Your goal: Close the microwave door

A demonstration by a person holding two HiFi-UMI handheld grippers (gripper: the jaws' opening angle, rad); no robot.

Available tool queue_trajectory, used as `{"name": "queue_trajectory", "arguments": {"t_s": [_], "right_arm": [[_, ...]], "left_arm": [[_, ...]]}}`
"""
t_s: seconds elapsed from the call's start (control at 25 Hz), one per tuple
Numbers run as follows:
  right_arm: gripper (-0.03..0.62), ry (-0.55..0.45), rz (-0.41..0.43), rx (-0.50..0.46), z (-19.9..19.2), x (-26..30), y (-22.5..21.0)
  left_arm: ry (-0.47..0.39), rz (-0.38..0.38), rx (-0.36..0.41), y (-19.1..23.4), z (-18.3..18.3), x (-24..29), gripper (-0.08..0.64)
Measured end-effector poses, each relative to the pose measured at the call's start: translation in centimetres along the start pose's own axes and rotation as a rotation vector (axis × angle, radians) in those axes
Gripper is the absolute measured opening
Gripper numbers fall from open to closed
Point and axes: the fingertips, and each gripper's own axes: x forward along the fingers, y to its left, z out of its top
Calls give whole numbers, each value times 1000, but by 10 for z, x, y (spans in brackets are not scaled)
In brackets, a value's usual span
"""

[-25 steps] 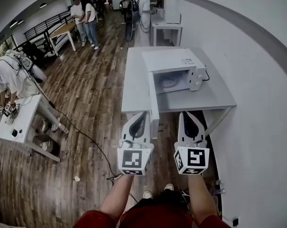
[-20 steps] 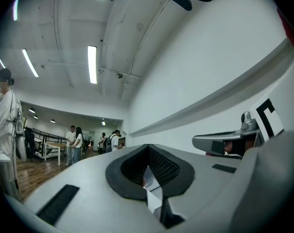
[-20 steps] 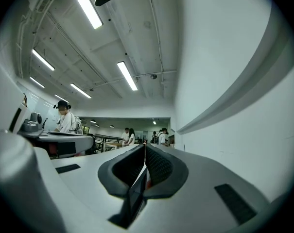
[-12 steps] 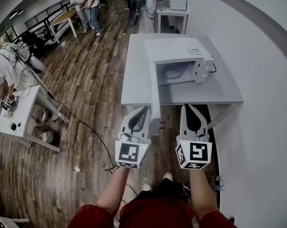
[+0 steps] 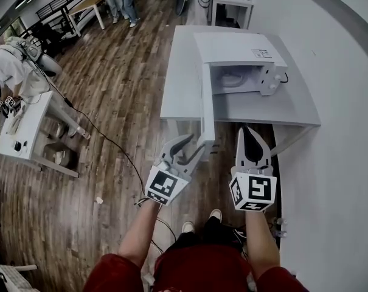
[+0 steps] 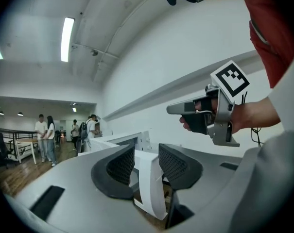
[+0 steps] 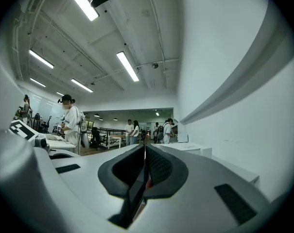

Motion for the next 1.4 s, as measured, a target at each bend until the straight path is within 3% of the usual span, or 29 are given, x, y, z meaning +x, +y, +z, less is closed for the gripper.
{"name": "queue_trajectory", "arguments": {"t_s": [0.24, 0.48, 0.92, 1.04, 1.4], "right_arm": [[28, 24, 34, -17, -13, 5, 15], [28, 45, 38, -26, -21, 8, 14], [28, 83, 34, -40, -36, 16, 8], [28, 84, 33, -41, -37, 18, 7], [28, 88, 13, -30, -42, 23, -7]], "left_arm": [[66, -142, -22, -2, -34, 10, 199], [128, -219, -44, -3, -62, 22, 210], [161, -304, -17, -6, -79, 42, 209], [157, -301, -12, -5, -80, 43, 169], [162, -334, -13, -13, -78, 55, 163]]}}
